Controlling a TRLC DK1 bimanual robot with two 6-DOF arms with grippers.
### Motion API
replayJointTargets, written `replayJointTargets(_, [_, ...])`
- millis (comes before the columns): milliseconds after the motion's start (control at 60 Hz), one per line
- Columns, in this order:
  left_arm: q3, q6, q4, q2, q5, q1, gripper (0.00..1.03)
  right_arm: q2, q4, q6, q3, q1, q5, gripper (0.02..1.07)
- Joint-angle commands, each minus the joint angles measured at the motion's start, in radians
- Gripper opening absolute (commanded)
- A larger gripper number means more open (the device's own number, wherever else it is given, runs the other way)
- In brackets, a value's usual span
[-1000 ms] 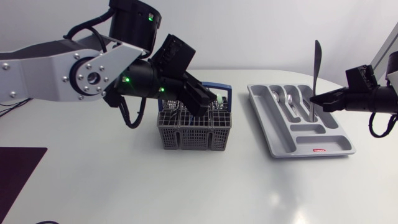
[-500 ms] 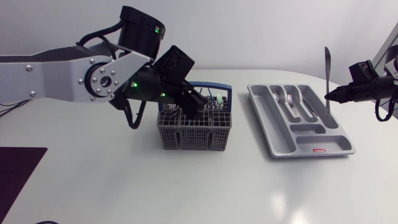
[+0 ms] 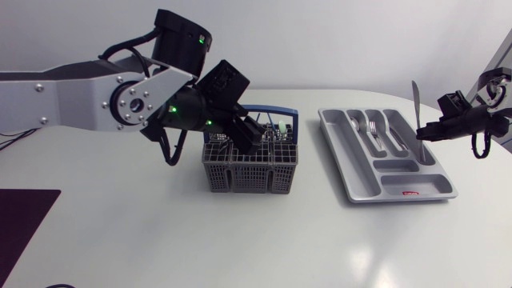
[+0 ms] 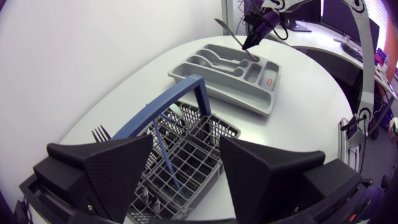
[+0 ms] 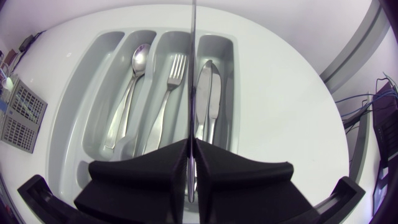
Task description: Unload the cutlery basket into the drawer organizer.
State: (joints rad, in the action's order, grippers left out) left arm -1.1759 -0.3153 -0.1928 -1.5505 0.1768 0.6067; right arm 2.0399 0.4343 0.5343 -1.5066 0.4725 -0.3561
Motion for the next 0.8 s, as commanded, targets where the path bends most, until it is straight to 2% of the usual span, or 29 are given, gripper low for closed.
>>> replayJointTargets(0, [0.025,-0.019,0.003,-0.019,-0.005,-0.004,0.91,0.048,0.007,-0.031,-0.041,-0.012,0.017,0.09])
replayJointTargets(400, [0.036,-0.021,0.003,-0.013,-0.014,0.001,0.91,0.169,0.001,-0.114,-0.13,-0.034,0.085,0.11])
replayJointTargets(517, [0.039,-0.021,0.003,-0.006,-0.033,0.011,0.91,0.175,-0.003,-0.123,-0.133,-0.034,0.098,0.16])
replayJointTargets(550, [0.039,-0.021,0.003,-0.005,-0.034,0.013,0.91,0.172,-0.003,-0.123,-0.13,-0.034,0.098,0.21])
replayJointTargets(583, [0.039,-0.021,0.003,-0.005,-0.034,0.015,0.91,0.166,-0.005,-0.123,-0.126,-0.034,0.098,0.31])
replayJointTargets(650, [0.042,-0.021,0.003,-0.002,-0.04,0.018,0.91,0.148,-0.008,-0.125,-0.109,-0.034,0.098,0.61])
replayJointTargets(700, [0.041,-0.021,0.003,0.0,-0.045,0.019,0.91,0.128,-0.017,-0.128,-0.092,-0.032,0.098,0.77])
replayJointTargets(750, [0.039,-0.021,0.003,0.0,-0.046,0.019,0.91,0.098,-0.034,-0.129,-0.066,-0.032,0.098,0.87])
replayJointTargets(783, [0.039,-0.021,0.003,0.0,-0.053,0.021,0.91,0.08,-0.042,-0.131,-0.05,-0.032,0.098,0.9])
